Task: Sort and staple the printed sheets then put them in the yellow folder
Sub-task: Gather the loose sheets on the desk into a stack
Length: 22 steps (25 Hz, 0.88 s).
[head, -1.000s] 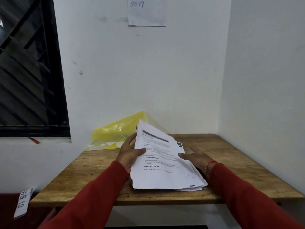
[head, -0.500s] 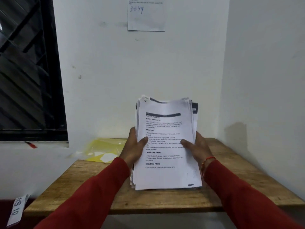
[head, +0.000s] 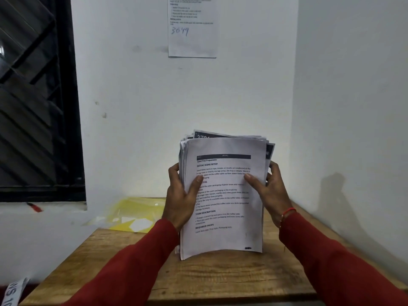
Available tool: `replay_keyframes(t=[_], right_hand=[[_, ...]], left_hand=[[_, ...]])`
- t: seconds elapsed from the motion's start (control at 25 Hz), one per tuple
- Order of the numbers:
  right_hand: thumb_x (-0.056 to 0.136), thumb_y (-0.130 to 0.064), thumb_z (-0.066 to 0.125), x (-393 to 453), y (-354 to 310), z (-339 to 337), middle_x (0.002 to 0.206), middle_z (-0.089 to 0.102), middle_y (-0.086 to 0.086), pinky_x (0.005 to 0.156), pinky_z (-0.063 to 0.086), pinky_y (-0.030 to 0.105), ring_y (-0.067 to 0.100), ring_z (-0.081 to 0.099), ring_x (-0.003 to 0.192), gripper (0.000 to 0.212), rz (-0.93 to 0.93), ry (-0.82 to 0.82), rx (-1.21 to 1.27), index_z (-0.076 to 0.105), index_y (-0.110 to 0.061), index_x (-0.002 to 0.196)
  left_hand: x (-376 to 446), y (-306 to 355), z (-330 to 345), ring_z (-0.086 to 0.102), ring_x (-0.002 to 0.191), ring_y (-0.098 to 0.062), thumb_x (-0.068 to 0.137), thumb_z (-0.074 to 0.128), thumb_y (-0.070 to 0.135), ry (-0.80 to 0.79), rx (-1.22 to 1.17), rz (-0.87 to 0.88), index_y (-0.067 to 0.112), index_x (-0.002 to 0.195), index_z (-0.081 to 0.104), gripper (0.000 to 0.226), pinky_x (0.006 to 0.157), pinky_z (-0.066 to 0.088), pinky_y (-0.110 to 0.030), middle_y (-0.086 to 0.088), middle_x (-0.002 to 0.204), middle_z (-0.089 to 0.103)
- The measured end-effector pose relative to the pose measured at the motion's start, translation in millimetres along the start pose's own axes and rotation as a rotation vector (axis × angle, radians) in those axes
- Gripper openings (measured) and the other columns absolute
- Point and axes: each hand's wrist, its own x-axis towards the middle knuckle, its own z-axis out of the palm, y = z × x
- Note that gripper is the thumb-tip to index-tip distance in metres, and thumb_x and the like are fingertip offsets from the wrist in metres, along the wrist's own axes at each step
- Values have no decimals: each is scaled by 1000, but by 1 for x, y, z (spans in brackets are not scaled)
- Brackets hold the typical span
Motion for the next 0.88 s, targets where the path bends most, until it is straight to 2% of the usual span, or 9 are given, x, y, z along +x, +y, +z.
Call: replay_keyframes(t=[0.08,0.2,0.28,0.4,0.48,0.56,0.68,0.76,0.88], right_hand=[[87,-23,73,0,-2,0,117,67,-3,86,57,31,12,68,103,49,-28,20,-40,44,-33,125],[89,-29,69,0,-8,2,117,64,-8,89,56,32,8,65,104,44,-65,63,-45,45,-30,126],[89,-34,67,1,-12,6,118,64,-10,96,54,36,3,65,104,41,-77,32,-72,48,-28,125],[88,-41,67,5,-17,9,126,61,-12,101,52,40,2,62,111,55,-71,-33,-112,43,-29,137],[86,-48,68,10,-21,10,139,53,-8,107,46,45,8,54,125,70,-98,-11,-185,33,-33,145],[85,-50,67,12,-30,16,157,30,-1,116,31,50,17,31,144,87,-196,136,-467,17,-30,154],[87,-41,60,7,-54,38,164,7,5,119,18,52,26,5,152,89,-568,313,-945,9,-20,157],[85,-33,55,4,-72,58,165,4,5,120,16,51,26,1,152,87,-754,201,-1096,10,-18,158],[85,-24,47,7,-84,81,164,15,-4,122,5,50,17,4,152,79,-683,-197,-1139,14,-25,157]], left_hand=[[0,3,0,67,92,7,92,67,28,23,12,13,24,123,38,43,74,53,-13,15,108,65],[1,8,-2,68,91,3,88,70,36,74,15,10,28,122,40,46,74,56,-19,15,108,66],[4,13,-1,69,90,1,85,73,38,89,6,4,30,121,41,49,75,57,-22,14,106,68],[8,17,1,70,89,0,84,76,38,86,15,4,31,121,42,51,75,58,-24,13,106,69],[10,18,1,68,88,6,85,77,33,90,41,17,29,121,44,48,73,56,-17,15,106,68],[11,18,2,64,87,12,87,76,25,87,64,28,25,121,46,45,70,52,-9,18,105,65],[11,18,2,64,87,14,88,75,23,90,83,50,25,120,45,44,71,52,-9,21,104,63],[10,18,3,66,88,8,88,75,26,87,76,62,25,121,45,44,72,56,-16,20,105,64],[7,22,2,66,87,5,87,72,37,88,68,105,23,122,46,46,69,55,-17,17,104,64]])
